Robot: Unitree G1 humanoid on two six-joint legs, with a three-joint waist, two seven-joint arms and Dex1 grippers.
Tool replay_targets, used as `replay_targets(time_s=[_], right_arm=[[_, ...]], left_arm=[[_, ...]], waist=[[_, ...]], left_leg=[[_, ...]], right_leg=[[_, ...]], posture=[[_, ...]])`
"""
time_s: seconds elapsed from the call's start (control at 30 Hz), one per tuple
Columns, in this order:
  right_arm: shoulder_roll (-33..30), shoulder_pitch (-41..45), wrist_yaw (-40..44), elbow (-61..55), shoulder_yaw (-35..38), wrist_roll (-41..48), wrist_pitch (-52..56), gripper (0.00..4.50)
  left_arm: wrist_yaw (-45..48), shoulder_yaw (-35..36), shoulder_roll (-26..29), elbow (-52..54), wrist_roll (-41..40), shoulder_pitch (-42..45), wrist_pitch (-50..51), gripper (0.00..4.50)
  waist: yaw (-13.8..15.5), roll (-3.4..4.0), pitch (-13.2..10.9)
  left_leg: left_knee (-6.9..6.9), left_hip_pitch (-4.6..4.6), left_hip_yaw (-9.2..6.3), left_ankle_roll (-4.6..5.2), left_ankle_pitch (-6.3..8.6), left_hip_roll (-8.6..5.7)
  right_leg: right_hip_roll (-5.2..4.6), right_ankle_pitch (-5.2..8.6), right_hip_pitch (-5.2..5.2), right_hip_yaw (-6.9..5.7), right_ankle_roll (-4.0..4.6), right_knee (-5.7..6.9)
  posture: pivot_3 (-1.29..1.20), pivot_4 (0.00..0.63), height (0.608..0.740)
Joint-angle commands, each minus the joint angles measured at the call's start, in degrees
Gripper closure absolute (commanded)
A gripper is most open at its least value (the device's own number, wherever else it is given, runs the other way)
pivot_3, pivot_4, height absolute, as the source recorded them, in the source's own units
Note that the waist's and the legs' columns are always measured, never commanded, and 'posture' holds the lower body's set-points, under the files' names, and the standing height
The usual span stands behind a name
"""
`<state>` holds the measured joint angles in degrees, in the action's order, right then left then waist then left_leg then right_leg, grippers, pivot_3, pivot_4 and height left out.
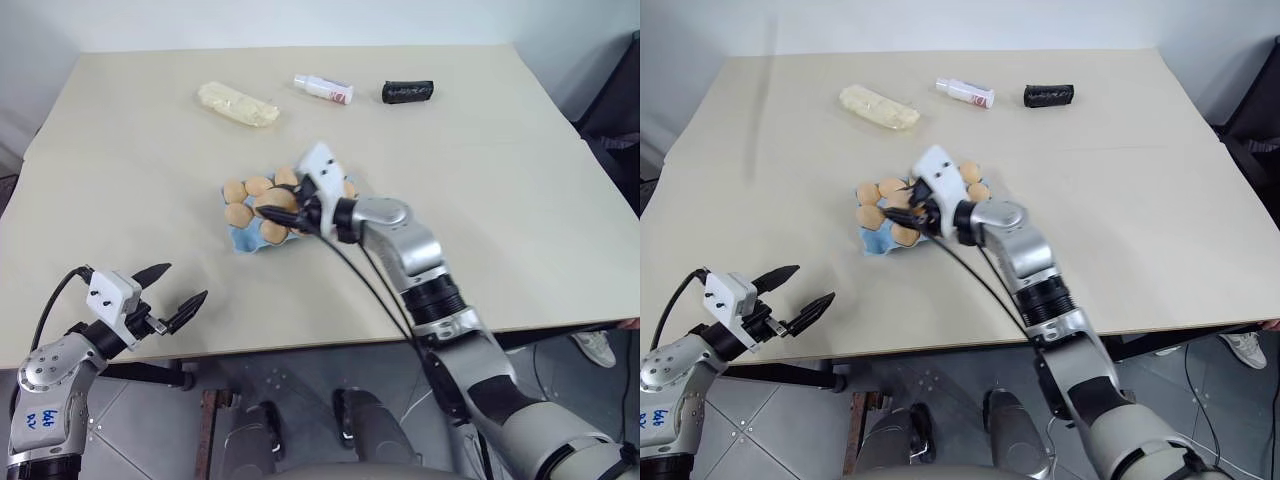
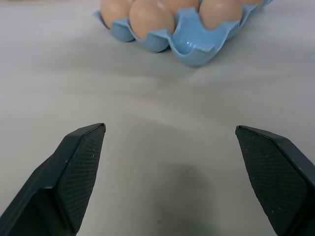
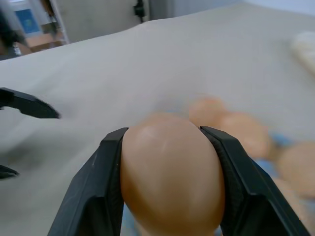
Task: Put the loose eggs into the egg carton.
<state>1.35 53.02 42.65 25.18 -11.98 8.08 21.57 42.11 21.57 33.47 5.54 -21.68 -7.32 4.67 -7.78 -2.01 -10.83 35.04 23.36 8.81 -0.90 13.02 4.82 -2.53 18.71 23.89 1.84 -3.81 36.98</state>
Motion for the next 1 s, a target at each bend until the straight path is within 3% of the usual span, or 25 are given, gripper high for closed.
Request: replay_targets(time_s=[0.03, 0.2, 0.23, 0.43, 0.53, 0.77, 0.87, 1.0], right_arm=[[2.5, 2.8, -2.1, 5.7, -0.9, -1.9, -5.0, 2.36], [5.2, 4.5, -2.1, 12.2, -1.7, -3.2, -8.6, 2.36], [5.6, 4.7, -2.0, 13.0, -1.6, -3.3, -9.0, 1.87], [6.7, 3.6, 0.4, 9.8, -1.4, -1.8, -8.7, 0.02], [4.5, 1.5, 2.8, 2.7, -1.2, -0.4, -6.7, 0.02], [-10.8, -12.8, 10.3, -19.8, 4.8, 6.8, -5.5, 0.02], [-15.9, -19.8, 10.4, -24.2, 10.1, 9.6, -7.4, 0.02], [-24.1, -29.8, 11.3, -22.8, 14.4, 6.7, -17.6, 0.02]], left_arm=[[-0.8, 1.1, -0.6, 1.6, -0.5, -0.8, -1.3, 0.00], [-1.5, 0.7, -1.3, 2.3, -0.4, -0.7, -1.3, 0.00], [-1.6, 0.6, -1.4, 2.3, -0.4, -0.7, -1.3, 0.00], [-1.9, 0.2, -1.7, 2.5, -0.4, -0.1, -1.5, 0.00], [-1.9, 0.0, -1.7, 2.6, -0.4, 0.1, -1.4, 0.00], [-0.2, -1.9, -0.6, 3.5, -0.5, 2.3, -0.8, 0.00], [0.3, -2.8, 0.1, 3.4, -0.3, 3.9, -0.4, 0.00], [1.1, -4.6, 1.0, 3.2, 0.4, 5.9, 0.2, 0.00]], waist=[[0.0, -0.03, 0.0], [-0.1, -0.04, 0.0], [-0.1, -0.05, 0.0], [-0.2, -0.05, 0.0], [-0.2, -0.05, 0.0], [1.6, -0.10, 0.1], [1.8, -0.09, 0.1], [2.0, -0.08, 0.0]], left_leg=[[-0.01, 0.00, 0.00, 0.00, 0.00, -0.01], [-0.13, 0.00, 0.00, -0.03, 0.02, 0.00], [-0.16, 0.00, 0.00, -0.04, 0.02, 0.00], [-0.23, 0.00, 0.01, -0.08, 0.02, 0.02], [-0.23, 0.00, 0.01, -0.08, 0.02, 0.02], [-0.27, 0.08, -0.09, -0.03, 0.05, -0.04], [-0.29, 0.07, -0.09, -0.02, 0.07, -0.03], [-0.29, 0.00, -0.06, -0.01, 0.07, -0.02]], right_leg=[[-0.01, 0.00, 0.00, -0.01, 0.00, -0.01], [-0.01, 0.03, 0.03, -0.03, 0.05, -0.07], [-0.01, 0.05, 0.04, -0.04, 0.08, -0.06], [0.02, 0.08, 0.08, -0.05, 0.13, -0.04], [0.02, 0.08, 0.09, -0.04, 0.13, -0.04], [-0.06, 0.08, 0.05, -0.15, 0.13, -0.24], [-0.05, 0.08, 0.01, -0.16, 0.13, -0.31], [0.03, 0.08, -0.03, -0.13, 0.13, -0.34]], posture=[[0.00, 0.150, 0.740], [0.00, 0.150, 0.740], [0.00, 0.150, 0.740], [0.00, 0.150, 0.740], [0.00, 0.150, 0.740], [0.00, 0.150, 0.740], [0.00, 0.150, 0.740], [0.00, 0.150, 0.740]])
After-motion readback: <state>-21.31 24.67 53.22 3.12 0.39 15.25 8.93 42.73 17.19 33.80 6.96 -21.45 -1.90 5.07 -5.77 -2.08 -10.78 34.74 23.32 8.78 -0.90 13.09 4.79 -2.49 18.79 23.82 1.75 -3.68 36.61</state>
